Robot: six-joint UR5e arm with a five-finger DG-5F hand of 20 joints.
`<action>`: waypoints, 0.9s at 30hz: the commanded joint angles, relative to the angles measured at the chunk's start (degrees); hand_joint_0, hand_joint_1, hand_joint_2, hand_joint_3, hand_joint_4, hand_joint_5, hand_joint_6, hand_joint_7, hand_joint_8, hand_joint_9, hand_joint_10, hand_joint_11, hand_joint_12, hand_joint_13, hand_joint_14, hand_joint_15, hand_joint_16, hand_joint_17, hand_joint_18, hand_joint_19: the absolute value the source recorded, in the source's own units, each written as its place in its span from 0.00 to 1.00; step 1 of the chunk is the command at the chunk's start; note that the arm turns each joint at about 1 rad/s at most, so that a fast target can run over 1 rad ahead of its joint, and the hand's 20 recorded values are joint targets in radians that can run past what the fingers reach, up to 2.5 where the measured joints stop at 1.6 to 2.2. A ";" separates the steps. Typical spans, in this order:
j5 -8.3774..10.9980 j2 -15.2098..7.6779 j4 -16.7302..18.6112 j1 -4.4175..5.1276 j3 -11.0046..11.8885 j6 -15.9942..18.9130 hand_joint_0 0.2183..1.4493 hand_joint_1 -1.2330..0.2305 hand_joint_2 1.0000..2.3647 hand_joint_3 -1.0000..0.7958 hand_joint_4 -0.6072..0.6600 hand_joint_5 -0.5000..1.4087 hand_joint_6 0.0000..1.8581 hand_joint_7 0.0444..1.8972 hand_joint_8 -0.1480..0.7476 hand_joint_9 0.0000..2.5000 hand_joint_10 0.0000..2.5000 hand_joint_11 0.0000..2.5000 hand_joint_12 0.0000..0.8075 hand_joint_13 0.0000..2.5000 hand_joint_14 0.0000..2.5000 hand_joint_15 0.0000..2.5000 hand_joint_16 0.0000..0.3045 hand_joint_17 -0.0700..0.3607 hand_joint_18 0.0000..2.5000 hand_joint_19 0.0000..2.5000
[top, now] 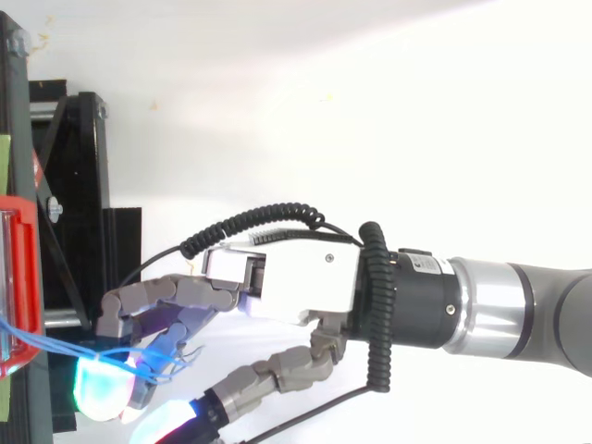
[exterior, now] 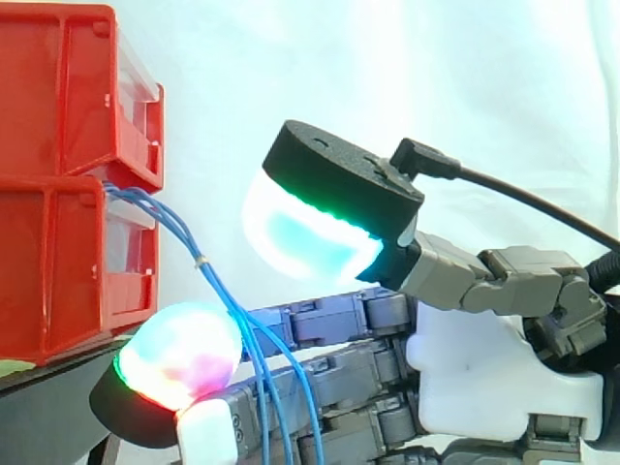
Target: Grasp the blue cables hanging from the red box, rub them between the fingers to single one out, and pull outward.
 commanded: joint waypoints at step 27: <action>1.49 0.67 -9.35 -2.42 1.43 6.65 0.30 0.38 0.01 0.37 0.60 0.21 0.35 0.58 0.43 0.33 0.01 0.17 0.41 0.22 0.01 0.13 0.15 0.41 0.13 0.09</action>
